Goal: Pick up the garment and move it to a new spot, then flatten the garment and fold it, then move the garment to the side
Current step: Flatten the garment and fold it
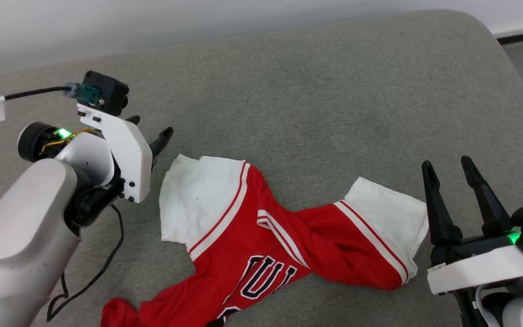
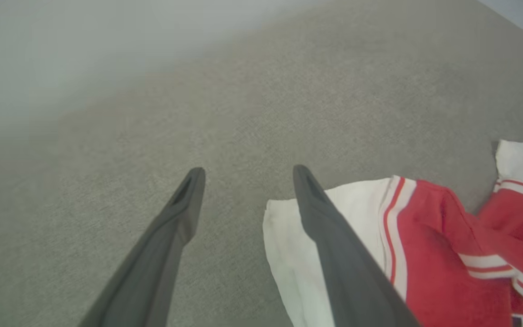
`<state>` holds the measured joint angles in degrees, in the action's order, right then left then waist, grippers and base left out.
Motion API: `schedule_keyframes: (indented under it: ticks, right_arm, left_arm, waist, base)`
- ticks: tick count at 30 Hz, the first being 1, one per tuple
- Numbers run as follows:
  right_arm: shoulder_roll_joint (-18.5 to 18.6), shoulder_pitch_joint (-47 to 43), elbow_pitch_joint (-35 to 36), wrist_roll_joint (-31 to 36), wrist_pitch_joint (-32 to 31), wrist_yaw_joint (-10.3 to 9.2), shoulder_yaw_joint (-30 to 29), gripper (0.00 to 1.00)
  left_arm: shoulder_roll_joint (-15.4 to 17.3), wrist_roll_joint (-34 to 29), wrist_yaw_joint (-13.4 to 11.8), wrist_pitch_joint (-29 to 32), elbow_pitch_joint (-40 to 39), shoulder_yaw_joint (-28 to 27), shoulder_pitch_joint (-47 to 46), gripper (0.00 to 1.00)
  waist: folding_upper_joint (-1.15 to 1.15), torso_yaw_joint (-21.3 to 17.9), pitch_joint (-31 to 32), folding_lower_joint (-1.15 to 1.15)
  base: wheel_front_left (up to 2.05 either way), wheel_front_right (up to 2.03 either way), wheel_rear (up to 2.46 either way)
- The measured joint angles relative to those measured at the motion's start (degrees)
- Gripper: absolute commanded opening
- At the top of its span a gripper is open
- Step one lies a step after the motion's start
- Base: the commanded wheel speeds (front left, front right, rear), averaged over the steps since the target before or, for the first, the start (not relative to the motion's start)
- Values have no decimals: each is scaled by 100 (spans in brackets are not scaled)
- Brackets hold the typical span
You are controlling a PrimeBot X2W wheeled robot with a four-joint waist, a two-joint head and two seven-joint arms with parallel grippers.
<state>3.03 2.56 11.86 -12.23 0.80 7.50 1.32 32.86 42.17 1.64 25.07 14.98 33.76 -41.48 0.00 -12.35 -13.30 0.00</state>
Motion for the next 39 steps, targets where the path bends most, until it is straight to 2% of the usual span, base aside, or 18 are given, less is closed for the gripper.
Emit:
schedule_keyframes:
  ticks: [6, 16, 17, 18, 19, 21, 24, 27, 31, 35, 39]
  right_arm:
    - [-2, 122, -256, -232, 242, 0, 63, 100]
    - [-3, 232, -527, -376, 432, 0, 138, 100]
    - [-3, 240, -548, -387, 443, 0, 138, 100]
    - [-3, 245, -563, -386, 450, 0, 137, 100]
    - [-3, 246, -577, -386, 450, 0, 132, 100]
    - [-3, 246, -597, -387, 448, 0, 90, 100]
    - [-4, 247, -615, -389, 377, 0, 10, 100]
    - [-4, 248, -687, -448, 213, 0, -75, 100]
    - [-7, 275, -939, -563, -281, 0, -305, 100]
    - [142, 327, -1384, -712, -1120, 1, -675, 100]
    - [353, 336, -1786, -747, -2197, 0, -938, 100]
  left_arm:
    - [147, 349, 348, 1290, 512, 359, -342, 100]
    - [157, 603, 491, 2175, 1047, 709, -548, 100]
    - [132, 627, 493, 2209, 1102, 721, -573, 96]
    - [97, 687, 493, 2226, 1161, 723, -576, 18]
    - [75, 724, 493, 2270, 1206, 746, -585, 0]
    - [8, 769, 499, 2253, 1282, 759, -588, 0]
    - [-122, 715, 536, 1920, 1376, 843, -521, 0]
    - [-185, 470, 534, 1290, 1430, 860, -447, 0]
    - [-339, 316, 399, 575, 1446, 788, -369, 0]
    - [-374, 230, 234, 54, 1263, 662, -305, 0]
    - [-375, 183, 135, -185, 903, 646, -161, 0]
  waist:
    - [0, -399, -444, 0]
    - [0, -722, -744, 0]
    - [0, -736, -747, 0]
    - [0, -741, -741, 0]
    - [0, -742, -732, 0]
    - [0, -721, -699, 0]
    - [0, -662, -621, 0]
    - [0, -575, -510, 0]
    - [0, -405, -331, 0]
    - [0, -191, -150, 0]
    - [0, 51, -17, 0]
  base:
    - [0, 0, 0]
    - [0, 0, 0]
    - [0, 0, 0]
    - [0, 0, 0]
    - [0, 0, 0]
    - [0, 0, 0]
    - [0, 0, 0]
    - [0, 0, 0]
    - [0, 0, 0]
    - [0, 0, 0]
    - [0, 0, 0]
